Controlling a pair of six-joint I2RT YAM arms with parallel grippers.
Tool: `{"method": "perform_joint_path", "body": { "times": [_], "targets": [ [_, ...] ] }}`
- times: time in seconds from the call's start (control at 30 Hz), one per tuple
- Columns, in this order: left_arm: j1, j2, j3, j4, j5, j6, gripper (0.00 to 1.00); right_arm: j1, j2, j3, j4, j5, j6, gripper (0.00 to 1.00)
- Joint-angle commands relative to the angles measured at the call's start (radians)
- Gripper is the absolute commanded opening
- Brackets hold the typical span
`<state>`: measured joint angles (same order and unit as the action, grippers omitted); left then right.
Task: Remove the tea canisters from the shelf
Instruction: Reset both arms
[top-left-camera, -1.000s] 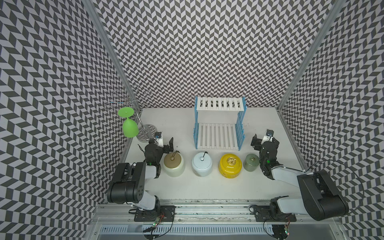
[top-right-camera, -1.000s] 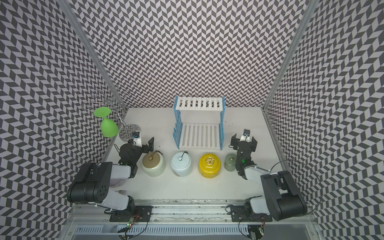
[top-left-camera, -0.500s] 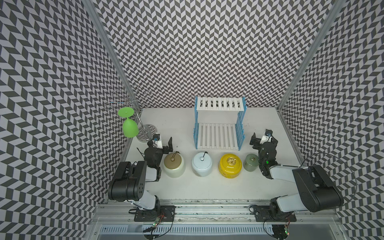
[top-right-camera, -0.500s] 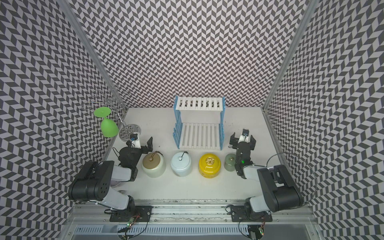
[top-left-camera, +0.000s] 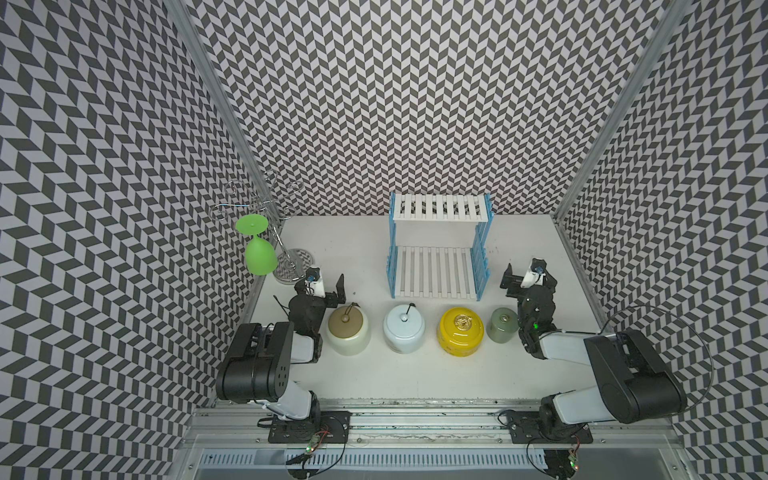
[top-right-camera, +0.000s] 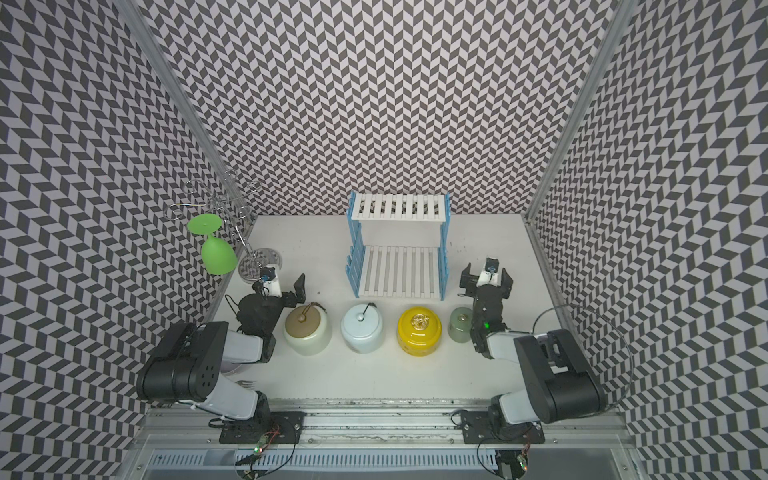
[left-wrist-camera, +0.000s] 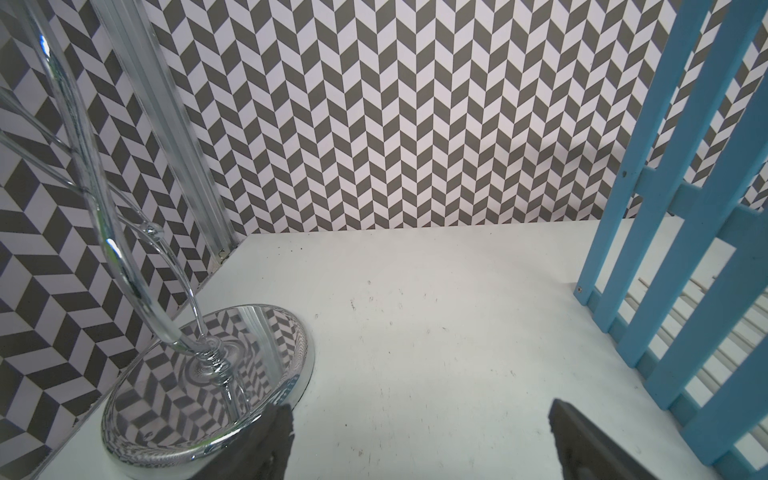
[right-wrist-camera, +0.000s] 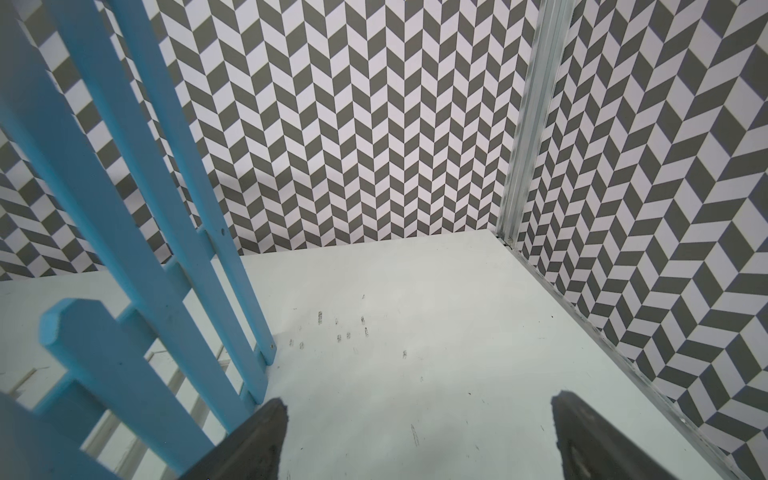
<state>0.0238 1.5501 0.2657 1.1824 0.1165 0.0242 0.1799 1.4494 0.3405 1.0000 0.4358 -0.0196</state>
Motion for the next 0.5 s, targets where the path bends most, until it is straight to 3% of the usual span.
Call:
{"method": "perform_joint_path", "body": {
  "times": [0.0,0.47],
  "targets": [
    [-0.005,-0.001,-0.002,0.034,-0.011,-0.01,1.0,-0.006,-0.031,-0.013,0.061,-0.011,-0.01,1.0],
    [-0.007,0.001,0.001,0.029,-0.029,-0.014,1.0,-0.005,-0.057,-0.076,0.145,-0.026,-0.017,1.0]
  ]
}}
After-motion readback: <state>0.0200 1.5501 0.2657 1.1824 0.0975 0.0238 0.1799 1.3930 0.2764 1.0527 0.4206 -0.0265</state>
